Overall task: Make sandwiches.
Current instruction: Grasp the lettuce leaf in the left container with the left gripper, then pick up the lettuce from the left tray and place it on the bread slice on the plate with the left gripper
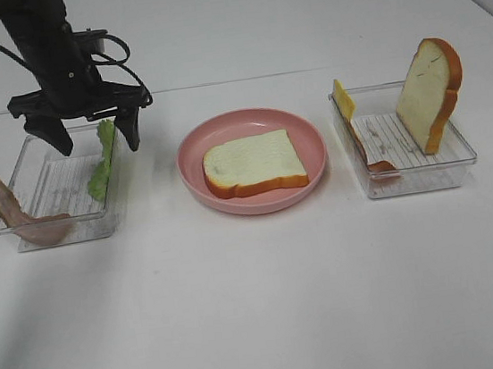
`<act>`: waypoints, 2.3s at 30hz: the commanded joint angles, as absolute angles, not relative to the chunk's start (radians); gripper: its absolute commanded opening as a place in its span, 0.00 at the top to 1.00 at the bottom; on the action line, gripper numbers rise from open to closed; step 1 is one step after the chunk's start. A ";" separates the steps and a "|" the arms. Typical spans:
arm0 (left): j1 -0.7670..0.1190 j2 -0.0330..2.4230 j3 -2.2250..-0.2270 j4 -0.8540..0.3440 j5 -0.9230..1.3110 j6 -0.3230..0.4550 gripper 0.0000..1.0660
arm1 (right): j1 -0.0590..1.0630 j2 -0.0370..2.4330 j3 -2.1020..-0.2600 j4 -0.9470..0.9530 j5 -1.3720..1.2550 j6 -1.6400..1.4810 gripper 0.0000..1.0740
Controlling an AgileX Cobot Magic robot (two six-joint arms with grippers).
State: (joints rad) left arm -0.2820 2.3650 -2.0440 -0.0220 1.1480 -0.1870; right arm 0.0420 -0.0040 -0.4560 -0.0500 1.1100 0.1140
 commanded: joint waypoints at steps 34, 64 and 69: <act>-0.289 2.343 -2.246 -0.145 1.318 -0.181 1.00 | 0.042 -0.033 -0.453 -0.053 1.100 0.110 0.17; -0.519 2.387 -2.328 -0.564 1.063 -0.141 1.00 | 0.042 -0.032 -0.453 -0.053 1.100 0.110 0.17; -0.532 2.425 -2.328 -0.612 1.009 -0.141 1.00 | 0.042 -0.032 -0.453 -0.053 1.100 0.110 0.17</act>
State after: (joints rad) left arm -0.5240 2.4190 -2.3270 -0.5960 1.0280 -0.1450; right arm 0.0420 -0.0040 -0.4560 -0.0500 1.1100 0.1140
